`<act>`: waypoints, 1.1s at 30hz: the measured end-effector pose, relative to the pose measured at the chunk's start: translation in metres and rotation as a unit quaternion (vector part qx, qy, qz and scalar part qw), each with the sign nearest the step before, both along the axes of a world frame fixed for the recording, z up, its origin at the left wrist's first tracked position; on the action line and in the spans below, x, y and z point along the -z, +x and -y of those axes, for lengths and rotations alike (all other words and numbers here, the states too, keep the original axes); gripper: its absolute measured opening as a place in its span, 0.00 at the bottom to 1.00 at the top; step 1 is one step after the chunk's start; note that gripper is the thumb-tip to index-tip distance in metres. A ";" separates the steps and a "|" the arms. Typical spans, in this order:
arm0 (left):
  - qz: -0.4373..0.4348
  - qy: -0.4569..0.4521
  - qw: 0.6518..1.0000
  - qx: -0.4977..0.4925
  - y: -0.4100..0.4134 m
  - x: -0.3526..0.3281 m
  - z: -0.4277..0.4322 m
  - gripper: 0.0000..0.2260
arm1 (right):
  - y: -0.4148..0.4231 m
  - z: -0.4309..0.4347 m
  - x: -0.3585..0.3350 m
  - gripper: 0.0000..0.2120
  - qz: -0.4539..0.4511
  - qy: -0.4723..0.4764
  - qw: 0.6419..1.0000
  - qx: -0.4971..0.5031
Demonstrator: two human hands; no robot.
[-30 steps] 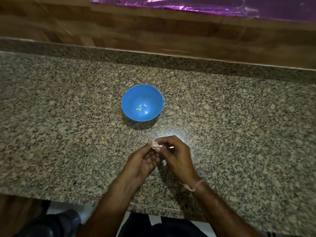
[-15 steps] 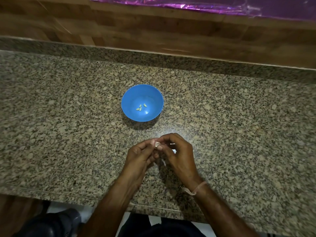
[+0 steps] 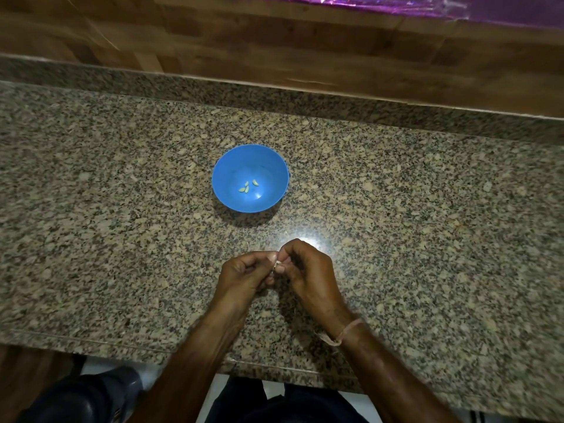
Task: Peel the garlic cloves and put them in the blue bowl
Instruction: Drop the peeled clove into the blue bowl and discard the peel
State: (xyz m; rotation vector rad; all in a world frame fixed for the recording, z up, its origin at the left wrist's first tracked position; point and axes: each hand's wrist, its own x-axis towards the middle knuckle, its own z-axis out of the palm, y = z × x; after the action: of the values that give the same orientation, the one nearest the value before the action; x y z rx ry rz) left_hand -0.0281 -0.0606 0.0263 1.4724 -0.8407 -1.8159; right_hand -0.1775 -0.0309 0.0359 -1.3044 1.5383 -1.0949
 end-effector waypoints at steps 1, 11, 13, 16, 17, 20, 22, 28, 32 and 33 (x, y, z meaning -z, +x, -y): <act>-0.004 0.001 1.000 -0.006 -0.002 0.000 0.000 0.07 | 0.000 -0.001 0.000 0.05 0.003 -0.004 1.000 0.002; 0.109 -0.105 0.988 -0.020 -0.010 0.028 0.003 0.03 | -0.009 -0.007 0.021 0.04 0.056 0.056 0.993 0.085; 0.219 -0.196 0.956 0.022 -0.007 0.034 0.005 0.03 | -0.018 -0.012 0.030 0.03 0.041 0.080 0.992 0.088; 0.323 -0.303 0.893 0.088 -0.004 0.044 0.008 0.06 | -0.027 -0.025 0.044 0.03 0.010 0.117 0.991 0.069; 0.348 -0.321 0.874 0.110 -0.003 0.046 0.008 0.08 | -0.027 -0.029 0.047 0.04 0.004 0.127 0.990 0.067; 0.385 -0.336 0.851 0.117 0.000 0.050 -0.006 0.15 | -0.027 -0.035 0.049 0.05 -0.008 0.134 0.989 0.060; 0.397 -0.338 0.848 0.092 0.003 0.048 -0.025 0.14 | -0.026 -0.034 0.049 0.07 -0.026 0.133 0.990 0.046; 0.470 -0.332 0.805 0.143 0.010 0.060 -0.056 0.15 | -0.021 -0.029 0.058 0.15 -0.165 0.158 0.974 -0.009; 0.486 -0.325 0.795 0.161 0.012 0.062 -0.056 0.19 | -0.018 -0.022 0.055 0.17 -0.182 0.192 0.964 0.005; 0.486 -0.326 0.794 0.165 0.013 0.062 -0.057 0.19 | -0.018 -0.022 0.053 0.16 -0.180 0.198 0.963 0.007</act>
State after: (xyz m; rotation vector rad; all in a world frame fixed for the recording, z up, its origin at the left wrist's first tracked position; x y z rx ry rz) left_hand -0.0154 -0.0038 -0.0359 1.7721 -2.0718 -0.6401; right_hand -0.1953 -0.0091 -0.0168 -1.2535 1.9172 -0.5283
